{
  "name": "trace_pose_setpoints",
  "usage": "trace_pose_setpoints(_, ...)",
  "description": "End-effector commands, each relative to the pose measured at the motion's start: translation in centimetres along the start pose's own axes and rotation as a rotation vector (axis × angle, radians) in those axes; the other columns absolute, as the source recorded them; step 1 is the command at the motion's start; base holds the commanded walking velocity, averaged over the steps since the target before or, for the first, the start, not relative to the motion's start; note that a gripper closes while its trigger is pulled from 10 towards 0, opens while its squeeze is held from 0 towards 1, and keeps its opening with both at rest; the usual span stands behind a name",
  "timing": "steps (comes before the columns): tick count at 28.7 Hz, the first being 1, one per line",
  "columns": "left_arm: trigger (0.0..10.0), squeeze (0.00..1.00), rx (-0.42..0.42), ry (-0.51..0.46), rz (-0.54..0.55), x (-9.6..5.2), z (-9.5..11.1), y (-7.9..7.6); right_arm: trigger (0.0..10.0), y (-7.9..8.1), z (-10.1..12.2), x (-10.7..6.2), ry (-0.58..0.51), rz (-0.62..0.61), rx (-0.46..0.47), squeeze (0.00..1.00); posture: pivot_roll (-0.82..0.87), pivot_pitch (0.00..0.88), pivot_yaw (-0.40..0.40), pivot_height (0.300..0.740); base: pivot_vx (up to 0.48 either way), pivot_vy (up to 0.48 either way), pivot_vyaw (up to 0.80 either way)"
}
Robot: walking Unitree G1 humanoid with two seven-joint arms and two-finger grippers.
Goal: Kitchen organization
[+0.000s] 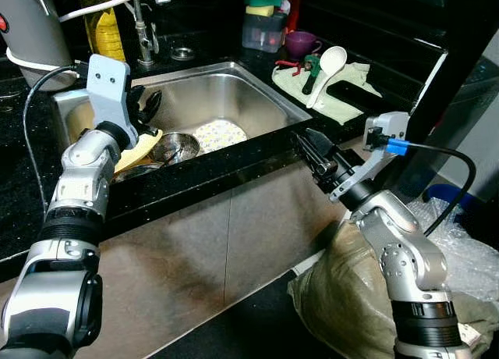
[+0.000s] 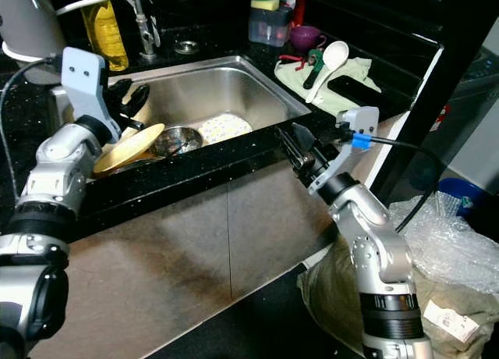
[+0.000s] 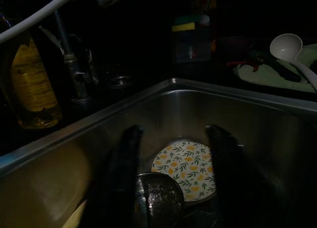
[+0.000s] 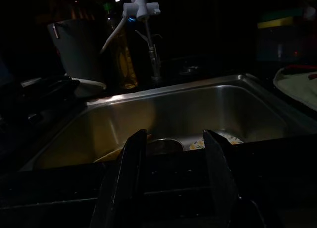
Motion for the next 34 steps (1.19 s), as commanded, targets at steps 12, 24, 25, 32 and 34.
trace_pose_setpoints(12,10.0,1.00,0.047,-0.038,0.102,-1.6,0.1,2.0,10.0,0.8,-0.9,-0.2,0.024,0.027,-0.005,0.00,-0.06,0.000,-0.074,0.740,0.000,0.000,0.00)
trace_pose_setpoints(24,10.0,0.00,0.216,-0.084,0.320,-4.9,2.0,4.3,10.0,2.7,-1.6,-0.5,0.036,0.123,0.000,0.00,-0.04,0.000,-0.072,0.740,0.000,0.000,0.00)
trace_pose_setpoints(25,10.0,0.00,0.237,-0.081,0.346,-5.3,2.1,4.7,10.0,3.0,-1.6,-0.5,0.037,0.138,0.000,0.00,-0.03,0.000,-0.073,0.740,0.000,0.000,0.00)
trace_pose_setpoints(32,10.0,0.00,0.291,-0.045,0.403,-6.7,1.8,5.0,10.0,4.3,-1.4,-0.4,0.022,0.212,-0.004,0.00,-0.02,0.000,-0.072,0.740,0.000,0.000,0.09)
trace_pose_setpoints(34,10.0,0.00,0.286,-0.032,0.408,-7.1,1.4,4.6,10.0,4.8,-1.2,-0.6,0.012,0.242,-0.003,0.00,-0.03,0.000,-0.071,0.740,0.000,0.000,0.72)
Point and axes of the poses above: a point about 5 cm out from each wrist's last joint towards the gripper, its own x axis pointing out of the wrist towards the gripper, its own z axis along the axis of the wrist's last joint, y = z × x, the point moved 6 cm from there along x, pointing out of the wrist towards the gripper, and after that the axes turned 7 degrees about -x, right-handed, at the moved point
